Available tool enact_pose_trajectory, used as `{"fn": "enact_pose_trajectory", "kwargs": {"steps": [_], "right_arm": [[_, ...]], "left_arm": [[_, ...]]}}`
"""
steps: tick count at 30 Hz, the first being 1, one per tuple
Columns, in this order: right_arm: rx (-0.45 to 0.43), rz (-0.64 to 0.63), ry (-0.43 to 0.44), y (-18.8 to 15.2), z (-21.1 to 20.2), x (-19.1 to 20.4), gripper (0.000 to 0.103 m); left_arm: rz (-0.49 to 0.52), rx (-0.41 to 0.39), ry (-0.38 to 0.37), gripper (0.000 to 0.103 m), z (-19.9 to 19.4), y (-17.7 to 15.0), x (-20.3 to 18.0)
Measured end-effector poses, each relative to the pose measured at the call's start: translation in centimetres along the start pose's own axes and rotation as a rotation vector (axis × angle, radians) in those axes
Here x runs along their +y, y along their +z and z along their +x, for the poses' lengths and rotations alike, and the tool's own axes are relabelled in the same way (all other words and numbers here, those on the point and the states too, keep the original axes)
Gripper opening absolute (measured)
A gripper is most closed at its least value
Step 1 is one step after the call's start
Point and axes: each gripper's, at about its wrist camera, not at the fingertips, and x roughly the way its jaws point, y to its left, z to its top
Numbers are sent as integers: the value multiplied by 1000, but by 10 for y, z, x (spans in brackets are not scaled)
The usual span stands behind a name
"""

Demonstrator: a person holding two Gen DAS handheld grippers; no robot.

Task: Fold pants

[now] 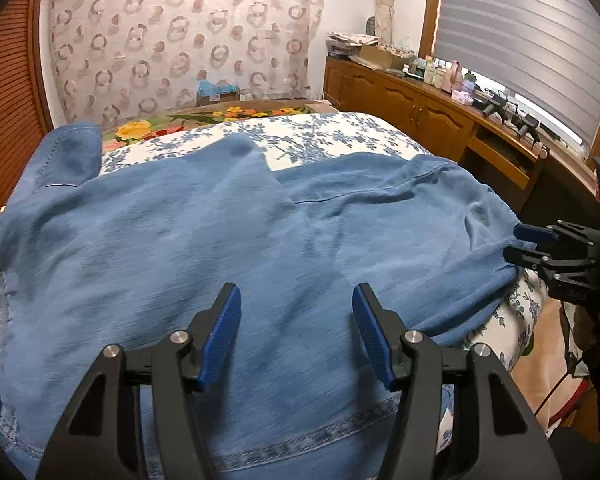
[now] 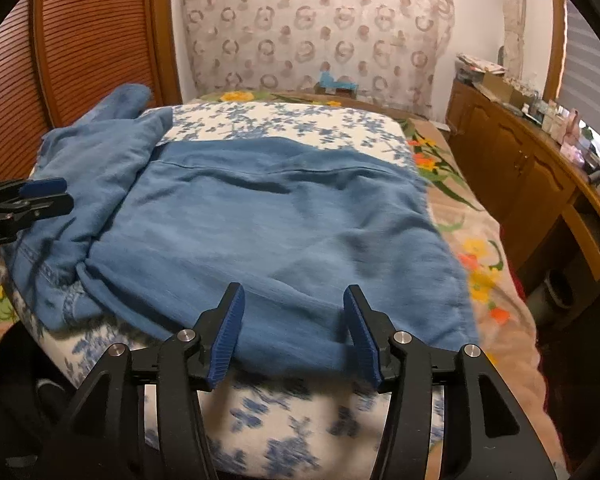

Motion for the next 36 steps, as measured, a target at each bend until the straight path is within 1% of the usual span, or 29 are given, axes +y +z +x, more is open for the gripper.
{"fn": "enact_pose_trajectory", "kwargs": {"steps": [10,14,18,25,30,36], "right_arm": [[-12,56,-65,-7,-19,-45,53],[-8,81,-84,-12,-21,-62,53],[7,107,-76,-20,-19,-75,53],[39,144,-67,-31,-4,-84,53],[42,197,-30,-35,1,-89,53],[42,255,7,-37,1,-96,53]], "left_arm": [[17,42,9,58,17,0,-13],[14,44,13,58,19,-2,-14],[18,55,21,58,25,-5,-15],[12,52,20,58,28,-10,-14],[18,48,23,58,28,-11,-15],[3,42,7,58,25,-12,-13]]}}
